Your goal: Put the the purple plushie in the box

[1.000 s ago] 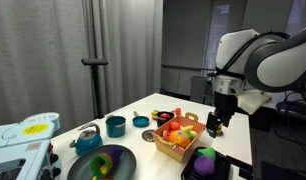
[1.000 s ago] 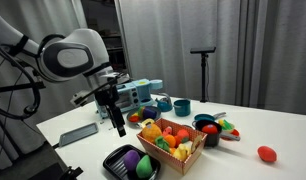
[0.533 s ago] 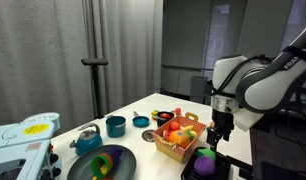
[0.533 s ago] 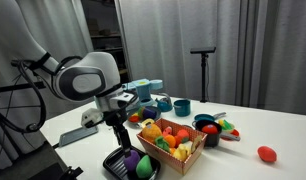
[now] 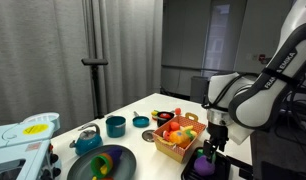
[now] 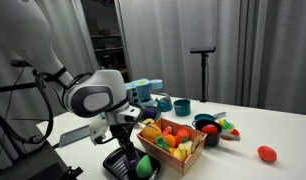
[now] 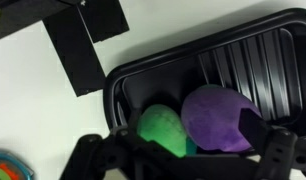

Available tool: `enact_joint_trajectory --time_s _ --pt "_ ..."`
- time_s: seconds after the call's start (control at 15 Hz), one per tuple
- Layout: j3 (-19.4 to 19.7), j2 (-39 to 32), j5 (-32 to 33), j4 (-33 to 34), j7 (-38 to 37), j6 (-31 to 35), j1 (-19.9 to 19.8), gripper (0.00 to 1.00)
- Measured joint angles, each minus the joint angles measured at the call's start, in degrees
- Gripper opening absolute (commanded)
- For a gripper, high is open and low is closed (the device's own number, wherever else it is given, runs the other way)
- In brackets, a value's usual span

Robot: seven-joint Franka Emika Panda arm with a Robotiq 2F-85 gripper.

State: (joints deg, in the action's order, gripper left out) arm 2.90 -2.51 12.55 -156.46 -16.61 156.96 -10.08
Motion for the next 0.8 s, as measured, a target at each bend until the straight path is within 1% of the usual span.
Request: enact_joint_trajectory --time_s 0.13,0.4,0.67,0.8 --pt "-0.3 -2.0 -1.6 0.7 0.0 2.1 1.8 1.00" --pt "-1.9 -6.4 -5.5 3.1 -0.8 5.0 7.3 1.00" --pt "-1.7 -10.6 -5.4 6.6 -4.2 4.8 12.8 1.00" --pt "-0.4 -11.7 -4.2 8.1 -6.3 3.6 15.4 1.00"
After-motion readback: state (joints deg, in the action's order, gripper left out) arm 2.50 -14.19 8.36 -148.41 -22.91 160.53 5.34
